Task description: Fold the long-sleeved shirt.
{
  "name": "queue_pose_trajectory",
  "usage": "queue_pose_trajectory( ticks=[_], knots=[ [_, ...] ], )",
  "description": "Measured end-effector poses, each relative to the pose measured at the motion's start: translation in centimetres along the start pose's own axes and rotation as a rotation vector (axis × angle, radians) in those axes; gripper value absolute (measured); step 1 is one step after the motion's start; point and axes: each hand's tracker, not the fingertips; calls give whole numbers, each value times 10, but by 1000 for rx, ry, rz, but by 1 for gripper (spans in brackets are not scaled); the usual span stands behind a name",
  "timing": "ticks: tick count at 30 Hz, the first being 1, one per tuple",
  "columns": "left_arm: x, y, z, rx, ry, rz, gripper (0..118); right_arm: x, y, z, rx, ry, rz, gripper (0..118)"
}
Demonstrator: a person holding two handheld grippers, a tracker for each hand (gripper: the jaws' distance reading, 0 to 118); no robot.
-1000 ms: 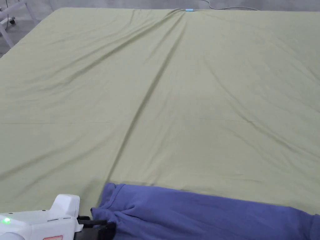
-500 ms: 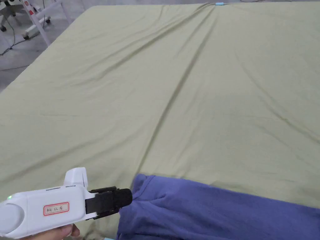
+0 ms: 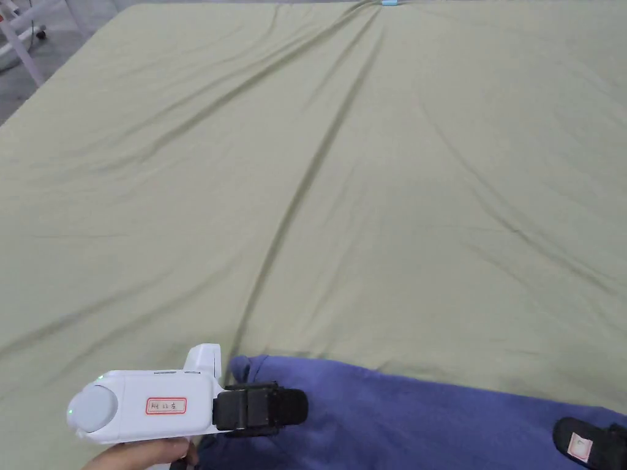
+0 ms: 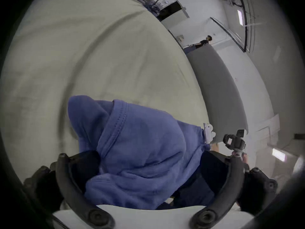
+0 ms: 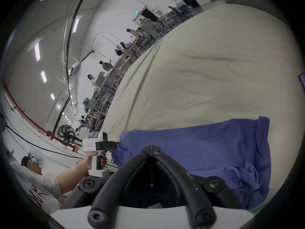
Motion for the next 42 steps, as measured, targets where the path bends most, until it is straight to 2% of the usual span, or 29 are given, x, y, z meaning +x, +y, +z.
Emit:
queue_pose_trajectory(
  ticks=[1,2,3,4,5,8,11,16,21,27,29,34,36,39,40,41,42],
  knots=[
    [3,1,-2,-5,1,2,95,0,1,-2,1,3,-3,3],
    [9,1,-1,-7,31,-26,48,0,2,-4,1,2,-4,3],
    [13,0,0,7,112,-67,27,-2,2,-7,2,1,-4,3],
    [13,-1,-1,23,154,-73,27,-4,3,-9,2,1,-1,3],
    [14,-4,0,27,118,-8,27,-6,4,-10,1,4,2,3],
    [27,-9,11,39,86,-34,27,-14,5,-15,-6,8,23,3],
    [32,-5,37,126,-67,78,27,-23,9,-16,-1,12,40,3],
    [51,4,93,206,-59,53,27,-36,20,-17,28,22,47,3],
    [51,14,156,276,59,28,27,-48,30,-20,71,14,68,3],
    [42,24,204,361,424,62,27,-59,24,-23,58,-57,114,3],
    [65,21,191,363,507,32,27,-60,19,-20,39,-94,130,3],
    [140,13,106,287,553,-73,28,-54,3,-4,28,-131,116,3],
    [170,9,59,237,503,-162,28,-47,-3,4,32,-132,91,3],
    [199,-1,-12,101,445,-222,28,-43,-13,21,40,-173,83,3],
    [205,-4,-35,58,436,-251,32,-42,-16,27,38,-190,82,3],
    [209,-8,-60,18,410,-255,43,-40,-20,34,37,-203,82,3],
    [207,-11,-80,-9,438,-250,64,-38,-23,40,34,-211,82,3]
  ],
)
